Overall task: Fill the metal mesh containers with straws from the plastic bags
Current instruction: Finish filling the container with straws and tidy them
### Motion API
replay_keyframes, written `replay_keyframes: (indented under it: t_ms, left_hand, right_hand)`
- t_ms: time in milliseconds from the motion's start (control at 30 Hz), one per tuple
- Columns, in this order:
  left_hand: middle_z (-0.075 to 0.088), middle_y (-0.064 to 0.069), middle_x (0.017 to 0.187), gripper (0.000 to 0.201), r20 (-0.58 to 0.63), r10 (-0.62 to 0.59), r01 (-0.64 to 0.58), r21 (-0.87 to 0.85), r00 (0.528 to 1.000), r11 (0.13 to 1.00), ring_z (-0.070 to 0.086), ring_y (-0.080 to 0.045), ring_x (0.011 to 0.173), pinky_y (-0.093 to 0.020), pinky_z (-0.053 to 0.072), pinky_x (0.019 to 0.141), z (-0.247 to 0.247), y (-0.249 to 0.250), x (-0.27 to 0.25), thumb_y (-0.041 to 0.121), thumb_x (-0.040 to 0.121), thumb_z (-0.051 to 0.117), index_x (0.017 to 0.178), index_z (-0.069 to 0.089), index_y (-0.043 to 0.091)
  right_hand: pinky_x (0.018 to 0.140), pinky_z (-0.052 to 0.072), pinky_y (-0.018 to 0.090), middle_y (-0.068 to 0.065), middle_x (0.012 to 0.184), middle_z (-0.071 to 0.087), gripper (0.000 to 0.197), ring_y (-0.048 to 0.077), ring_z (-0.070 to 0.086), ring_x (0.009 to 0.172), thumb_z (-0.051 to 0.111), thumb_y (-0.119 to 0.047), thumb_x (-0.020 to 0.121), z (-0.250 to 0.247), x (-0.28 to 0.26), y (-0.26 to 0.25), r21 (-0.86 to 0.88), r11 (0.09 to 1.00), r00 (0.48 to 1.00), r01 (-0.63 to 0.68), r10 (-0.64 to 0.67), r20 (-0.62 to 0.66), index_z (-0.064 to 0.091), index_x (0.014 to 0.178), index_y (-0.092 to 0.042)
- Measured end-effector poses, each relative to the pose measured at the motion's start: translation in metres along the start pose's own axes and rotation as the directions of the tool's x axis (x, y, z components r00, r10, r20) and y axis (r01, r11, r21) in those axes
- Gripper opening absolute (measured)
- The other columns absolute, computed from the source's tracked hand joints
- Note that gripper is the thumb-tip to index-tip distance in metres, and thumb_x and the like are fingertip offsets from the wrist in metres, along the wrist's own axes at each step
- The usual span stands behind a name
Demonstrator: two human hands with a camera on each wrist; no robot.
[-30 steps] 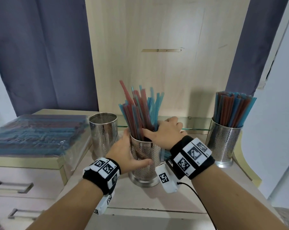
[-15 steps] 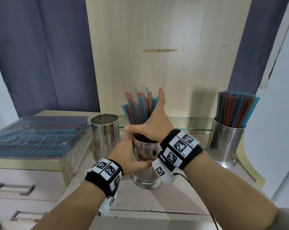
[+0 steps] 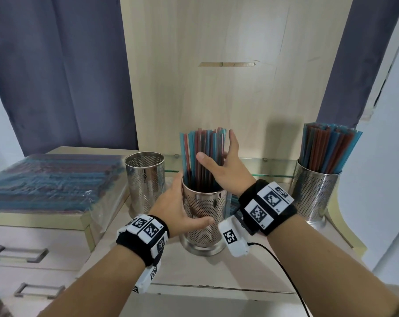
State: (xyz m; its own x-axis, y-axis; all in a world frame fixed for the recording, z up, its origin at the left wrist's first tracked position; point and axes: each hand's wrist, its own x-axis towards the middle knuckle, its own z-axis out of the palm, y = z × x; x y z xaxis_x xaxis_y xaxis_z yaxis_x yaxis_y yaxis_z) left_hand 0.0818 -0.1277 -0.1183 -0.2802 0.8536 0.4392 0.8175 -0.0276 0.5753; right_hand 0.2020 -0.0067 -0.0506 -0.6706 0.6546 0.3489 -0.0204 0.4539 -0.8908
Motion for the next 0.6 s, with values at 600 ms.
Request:
replay_keyframes:
  t_ms: [600]
  left_hand:
    - [0.051,0.018,0.129,0.121,0.027,0.043,-0.042,-0.035,0.999,0.999,0.053,-0.003,0.117,-0.031,0.048,0.1,-0.002,0.003,0.0,0.072,0.044,0.084,0.142,0.026,0.031]
  right_hand:
    - [0.084,0.051,0.015,-0.014,0.105,0.068,0.063,-0.006,0.064,0.102,0.089,-0.009,0.068,-0.014,-0.052,0.027,-0.077,0.996,0.99,0.054,-0.043,0.137,0.049,0.107,-0.039]
